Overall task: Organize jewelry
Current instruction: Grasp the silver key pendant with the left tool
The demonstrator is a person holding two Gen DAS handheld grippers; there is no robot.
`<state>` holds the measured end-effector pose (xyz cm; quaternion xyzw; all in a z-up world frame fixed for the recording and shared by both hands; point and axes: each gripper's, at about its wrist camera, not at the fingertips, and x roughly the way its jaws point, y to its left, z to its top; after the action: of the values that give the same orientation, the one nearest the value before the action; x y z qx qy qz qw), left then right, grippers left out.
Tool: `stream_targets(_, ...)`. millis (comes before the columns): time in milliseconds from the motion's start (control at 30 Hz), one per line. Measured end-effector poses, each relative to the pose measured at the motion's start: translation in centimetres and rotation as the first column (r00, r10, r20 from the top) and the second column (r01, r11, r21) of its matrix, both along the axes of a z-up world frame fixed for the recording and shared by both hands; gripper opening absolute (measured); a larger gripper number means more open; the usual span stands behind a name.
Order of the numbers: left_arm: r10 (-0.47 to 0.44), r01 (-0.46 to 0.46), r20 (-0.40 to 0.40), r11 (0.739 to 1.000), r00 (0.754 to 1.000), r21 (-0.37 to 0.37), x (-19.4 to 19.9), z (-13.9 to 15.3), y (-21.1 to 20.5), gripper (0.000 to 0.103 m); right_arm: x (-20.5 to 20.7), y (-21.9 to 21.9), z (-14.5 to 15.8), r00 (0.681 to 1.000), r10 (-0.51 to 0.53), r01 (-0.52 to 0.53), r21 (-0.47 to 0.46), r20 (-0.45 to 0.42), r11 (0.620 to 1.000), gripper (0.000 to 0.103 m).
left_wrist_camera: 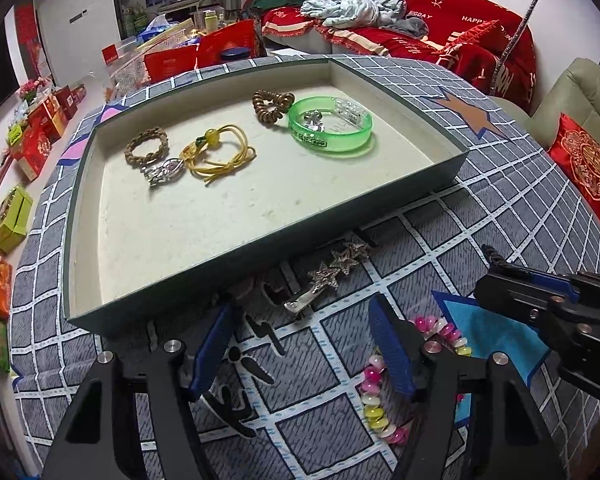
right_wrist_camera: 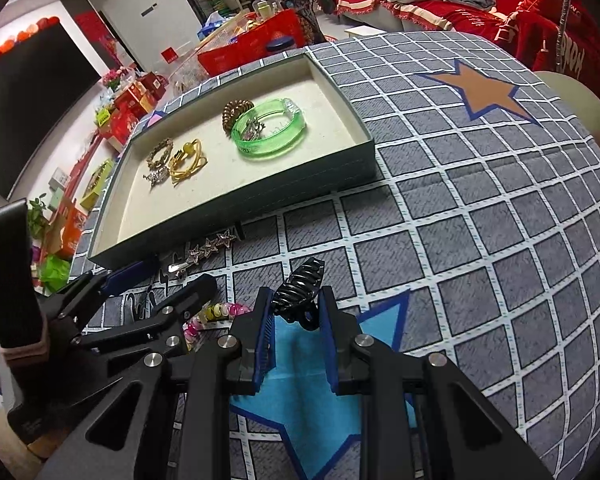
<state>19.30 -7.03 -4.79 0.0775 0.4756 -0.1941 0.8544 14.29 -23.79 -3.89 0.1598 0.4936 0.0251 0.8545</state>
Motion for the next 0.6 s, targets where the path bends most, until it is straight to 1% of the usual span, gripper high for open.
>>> stream_targets(67, 0.005, -0.005, -0.001, 1.0, 1.0, 0.0, 0.04, 0.03, -0.14, 0.083, -0.14, -0.18, 0.13, 1.0, -0.002, 0.002, 0.006, 0.004, 1.0, 0.025)
stream_targets(100, 0.007, -0.007, 0.004, 1.0, 1.0, 0.003, 0.01, 0.08, -0.24, 0.074, -0.17, -0.19, 0.18, 1.0, -0.002, 0.002, 0.007, 0.006, 1.0, 0.025)
stream_targets(133, 0.004, -0.004, 0.01, 1.0, 1.0, 0.01, -0.04, 0.14, -0.37, 0.069, -0.22, -0.21, 0.21, 1.0, -0.003, 0.003, 0.009, 0.007, 1.0, 0.025)
stream_targets(167, -0.002, 0.002, 0.008, 1.0, 1.0, 0.01, -0.03, 0.17, -0.5, 0.069, -0.24, -0.24, 0.22, 1.0, -0.003, 0.003, 0.011, 0.007, 1.0, 0.025)
stream_targets(200, -0.005, 0.005, 0.005, 1.0, 1.0, 0.006, 0.01, 0.21, -0.57, 0.067, -0.29, -0.25, 0.23, 1.0, -0.002, 0.002, 0.012, 0.008, 1.0, 0.025)
stream_targets(233, -0.008, 0.008, 0.006, 1.0, 1.0, 0.003, -0.01, 0.27, -0.68, 0.053, -0.31, -0.25, 0.25, 1.0, -0.003, 0.002, 0.012, 0.009, 1.0, 0.025)
stream_targets(300, -0.014, 0.014, 0.011, 1.0, 1.0, 0.012, -0.02, 0.32, -0.88, 0.043, -0.48, -0.34, 0.29, 1.0, -0.005, 0.005, 0.014, 0.011, 1.0, 0.025)
stream_targets(367, -0.027, 0.027, 0.003, 1.0, 1.0, -0.01, -0.06, 0.4, -0.89, 0.04, -0.54, -0.37, 0.34, 1.0, -0.005, 0.005, 0.013, 0.012, 1.0, 0.025)
stream_targets(400, -0.031, 0.031, -0.002, 0.999, 1.0, -0.021, -0.09, 0.38, -0.86, 0.03, -0.6, -0.4, 0.37, 1.0, -0.006, 0.006, 0.013, 0.013, 1.0, 0.025)
stream_targets(600, -0.018, 0.017, -0.024, 0.998, 1.0, -0.065, -0.36, 0.37, -0.45, 0.028, -0.99, -0.58, 0.57, 1.0, -0.01, 0.01, 0.011, 0.018, 1.0, 0.025)
